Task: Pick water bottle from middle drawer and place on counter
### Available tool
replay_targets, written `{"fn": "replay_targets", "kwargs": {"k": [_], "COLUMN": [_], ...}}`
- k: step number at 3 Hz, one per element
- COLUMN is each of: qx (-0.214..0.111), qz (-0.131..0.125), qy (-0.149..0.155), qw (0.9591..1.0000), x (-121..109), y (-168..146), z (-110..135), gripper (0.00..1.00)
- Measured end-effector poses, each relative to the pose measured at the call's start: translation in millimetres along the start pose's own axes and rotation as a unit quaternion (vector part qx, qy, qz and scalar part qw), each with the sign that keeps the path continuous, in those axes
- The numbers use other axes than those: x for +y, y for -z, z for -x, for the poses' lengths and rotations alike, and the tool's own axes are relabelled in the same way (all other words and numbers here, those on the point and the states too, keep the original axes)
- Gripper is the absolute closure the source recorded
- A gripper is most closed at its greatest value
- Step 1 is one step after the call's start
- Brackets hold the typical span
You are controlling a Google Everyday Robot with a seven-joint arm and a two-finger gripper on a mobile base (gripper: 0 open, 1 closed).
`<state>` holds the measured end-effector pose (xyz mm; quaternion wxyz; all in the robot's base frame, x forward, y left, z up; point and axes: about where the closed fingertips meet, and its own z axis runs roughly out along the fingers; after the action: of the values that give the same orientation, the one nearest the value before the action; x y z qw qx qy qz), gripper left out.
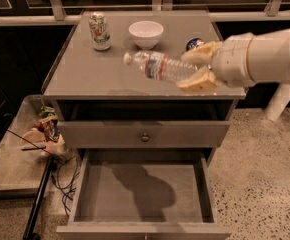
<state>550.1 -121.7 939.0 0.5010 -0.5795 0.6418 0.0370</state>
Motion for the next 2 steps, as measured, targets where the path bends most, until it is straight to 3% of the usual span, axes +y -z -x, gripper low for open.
{"fn": "replay_targets", "kwargs": {"k": [2], "qx": [-0.006], "qz": [-0.009], "qy": [0.006], "qw": [0.9999], "x": [-9.8], "y": [4.2], "z": [10.1], "gripper": [1.0]}}
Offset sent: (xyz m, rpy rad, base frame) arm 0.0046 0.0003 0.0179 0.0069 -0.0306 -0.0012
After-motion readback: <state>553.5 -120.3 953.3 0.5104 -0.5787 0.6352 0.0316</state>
